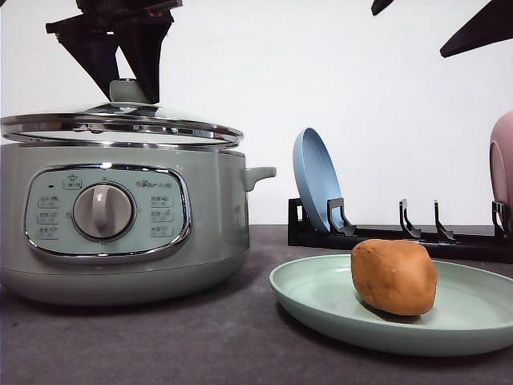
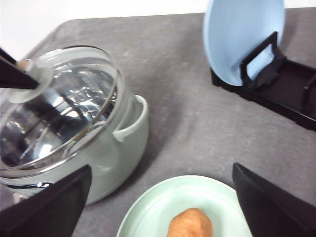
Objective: Transfer potato from steamer to green plate
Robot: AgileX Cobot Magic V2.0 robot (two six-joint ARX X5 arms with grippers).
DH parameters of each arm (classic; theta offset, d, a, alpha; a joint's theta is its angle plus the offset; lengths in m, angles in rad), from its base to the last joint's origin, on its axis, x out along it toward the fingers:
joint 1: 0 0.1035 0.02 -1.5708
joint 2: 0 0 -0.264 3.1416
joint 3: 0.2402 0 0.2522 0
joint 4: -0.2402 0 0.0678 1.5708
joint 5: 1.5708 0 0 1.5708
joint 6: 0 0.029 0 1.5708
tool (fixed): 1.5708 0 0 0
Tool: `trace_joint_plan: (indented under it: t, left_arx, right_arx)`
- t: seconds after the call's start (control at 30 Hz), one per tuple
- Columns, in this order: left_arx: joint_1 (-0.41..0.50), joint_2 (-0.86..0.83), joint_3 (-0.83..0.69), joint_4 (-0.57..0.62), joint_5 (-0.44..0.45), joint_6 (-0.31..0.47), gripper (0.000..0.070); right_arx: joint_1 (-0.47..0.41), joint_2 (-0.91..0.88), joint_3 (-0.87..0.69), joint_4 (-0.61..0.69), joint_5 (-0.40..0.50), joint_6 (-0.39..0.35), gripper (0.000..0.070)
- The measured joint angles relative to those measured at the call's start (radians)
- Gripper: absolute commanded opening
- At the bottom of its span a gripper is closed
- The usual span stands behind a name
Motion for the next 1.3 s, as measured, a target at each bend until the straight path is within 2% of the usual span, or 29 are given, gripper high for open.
trace_joint_plan:
  t: [0.97, 1.03, 1.13, 1.2, 1.23, 1.3]
  left_arx:
    - [-0.002, 0.04, 0.0, -0.002, 0.002, 0.0, 0.0006]
    - [-0.002, 0.04, 0.0, -0.002, 0.002, 0.0, 0.0069]
    - [-0.002, 0.04, 0.0, -0.002, 0.002, -0.001, 0.0266]
    - [-0.002, 0.04, 0.0, -0.002, 0.001, -0.001, 0.0363]
    - [-0.002, 0.04, 0.0, -0.003, 0.001, -0.001, 0.0392]
    - [-0.002, 0.04, 0.002, 0.001, 0.0, 0.0, 0.0405]
  right_arx:
    - [0.0, 0.0, 0.0, -0.001, 0.003, -0.006, 0.0578]
    - [0.0, 0.0, 0.0, -0.001, 0.003, -0.006, 0.0578]
    - [0.0, 0.0, 0.0, -0.001, 0.003, -0.006, 0.0578]
    - [0.0, 0.0, 0.0, -0.001, 0.003, -0.006, 0.0578]
    - [0.0, 0.0, 0.0, -0.001, 0.003, -0.006, 0.0578]
    - [0.0, 0.0, 0.0, -0.001, 0.003, -0.006, 0.0578]
